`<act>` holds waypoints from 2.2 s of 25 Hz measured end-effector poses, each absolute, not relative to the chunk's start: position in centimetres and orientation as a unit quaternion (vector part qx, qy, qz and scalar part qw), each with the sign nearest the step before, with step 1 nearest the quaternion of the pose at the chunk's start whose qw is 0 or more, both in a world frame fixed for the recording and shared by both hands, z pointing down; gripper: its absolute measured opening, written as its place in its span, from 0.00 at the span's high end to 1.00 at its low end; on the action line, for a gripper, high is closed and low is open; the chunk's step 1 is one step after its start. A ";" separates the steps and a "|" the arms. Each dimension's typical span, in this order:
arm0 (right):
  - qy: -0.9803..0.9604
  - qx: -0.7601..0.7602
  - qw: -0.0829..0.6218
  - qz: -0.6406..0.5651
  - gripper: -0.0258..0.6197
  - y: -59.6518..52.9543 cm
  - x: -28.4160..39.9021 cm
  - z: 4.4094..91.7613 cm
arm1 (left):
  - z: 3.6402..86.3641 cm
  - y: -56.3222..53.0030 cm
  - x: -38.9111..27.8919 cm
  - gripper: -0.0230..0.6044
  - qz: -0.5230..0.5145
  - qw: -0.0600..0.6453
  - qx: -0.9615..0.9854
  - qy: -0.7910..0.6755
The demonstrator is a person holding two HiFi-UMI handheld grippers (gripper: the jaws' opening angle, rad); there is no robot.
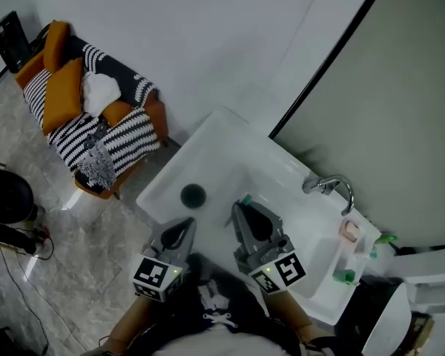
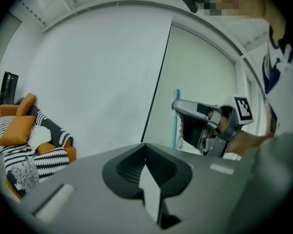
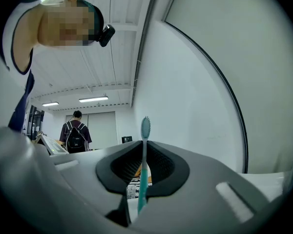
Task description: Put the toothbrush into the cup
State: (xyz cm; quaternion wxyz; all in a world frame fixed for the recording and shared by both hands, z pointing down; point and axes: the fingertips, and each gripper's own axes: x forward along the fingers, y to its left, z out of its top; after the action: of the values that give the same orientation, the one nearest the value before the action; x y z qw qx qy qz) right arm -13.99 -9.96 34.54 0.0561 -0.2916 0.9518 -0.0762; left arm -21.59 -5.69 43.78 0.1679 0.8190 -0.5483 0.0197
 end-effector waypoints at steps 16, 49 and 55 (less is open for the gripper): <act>0.968 -0.229 0.046 -0.090 0.91 -11.8 -19.7 36.6 | 44.6 -6.4 -24.6 0.96 0.018 0.180 0.800 -0.572; 0.975 -0.194 -0.011 -0.108 0.91 -15.4 -24.1 43.7 | 46.7 -8.8 -27.7 0.96 0.025 0.205 0.781 -0.590; 0.975 -0.192 -0.031 -0.111 0.91 -15.1 -24.3 45.2 | 47.0 -8.8 -27.7 0.96 0.026 0.207 0.779 -0.591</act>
State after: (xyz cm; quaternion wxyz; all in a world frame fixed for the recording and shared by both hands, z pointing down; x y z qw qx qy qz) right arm -24.29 -15.13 45.21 -0.0311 -0.1919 0.9747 -0.1107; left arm -27.73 -8.79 46.96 0.2075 0.7788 -0.5914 0.0263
